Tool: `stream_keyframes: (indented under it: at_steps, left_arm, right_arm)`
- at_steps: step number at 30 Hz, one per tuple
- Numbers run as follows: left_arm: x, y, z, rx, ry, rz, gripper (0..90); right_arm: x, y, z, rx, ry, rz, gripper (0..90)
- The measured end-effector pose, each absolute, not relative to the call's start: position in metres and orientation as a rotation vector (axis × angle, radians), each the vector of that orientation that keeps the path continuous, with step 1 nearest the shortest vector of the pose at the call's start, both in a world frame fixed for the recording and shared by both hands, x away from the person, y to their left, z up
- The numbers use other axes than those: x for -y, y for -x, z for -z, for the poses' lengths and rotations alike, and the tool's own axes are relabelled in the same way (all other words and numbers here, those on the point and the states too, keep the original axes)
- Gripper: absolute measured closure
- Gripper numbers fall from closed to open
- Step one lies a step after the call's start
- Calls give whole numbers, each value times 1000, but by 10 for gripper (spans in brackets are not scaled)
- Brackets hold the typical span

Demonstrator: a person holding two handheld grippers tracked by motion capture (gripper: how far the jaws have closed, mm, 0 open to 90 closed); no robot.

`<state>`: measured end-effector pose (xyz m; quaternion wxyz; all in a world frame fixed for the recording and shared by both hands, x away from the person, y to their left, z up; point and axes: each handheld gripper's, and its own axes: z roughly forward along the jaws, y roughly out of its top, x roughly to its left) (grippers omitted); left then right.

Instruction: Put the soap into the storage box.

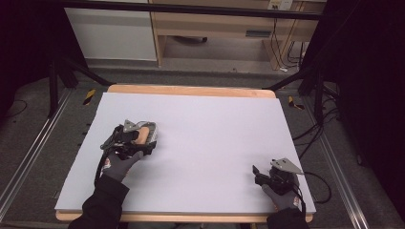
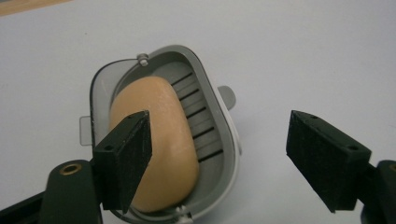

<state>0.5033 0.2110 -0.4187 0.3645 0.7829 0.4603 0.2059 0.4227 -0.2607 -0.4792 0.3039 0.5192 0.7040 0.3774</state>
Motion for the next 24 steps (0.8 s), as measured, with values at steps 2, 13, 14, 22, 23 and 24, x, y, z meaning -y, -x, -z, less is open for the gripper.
stream_keyframes:
  at_steps: [2, 13, 14, 22, 23, 24]
  left_arm:
    - [-212, -501, 419, -1173, -2024, -526, 220]
    - [-228, -468, 421, -1123, -2006, -543, 218]
    - [-230, -466, 421, -1119, -2009, -547, 218]
    - [-249, -450, 436, -1158, -1989, -564, 216]
    - [-252, -449, 437, -1166, -1984, -563, 215]
    - [-256, -448, 439, -1172, -1978, -568, 216]
  right_arm:
    - [260, -423, 479, -1867, -1376, -997, 213]
    - [260, -423, 480, -1875, -1382, -991, 204]
    - [260, -423, 480, -1875, -1382, -991, 204]
    - [260, -422, 481, -1887, -1376, -983, 192]
    - [260, -422, 481, -1889, -1375, -982, 188]
    - [260, -421, 481, -1891, -1373, -977, 184]
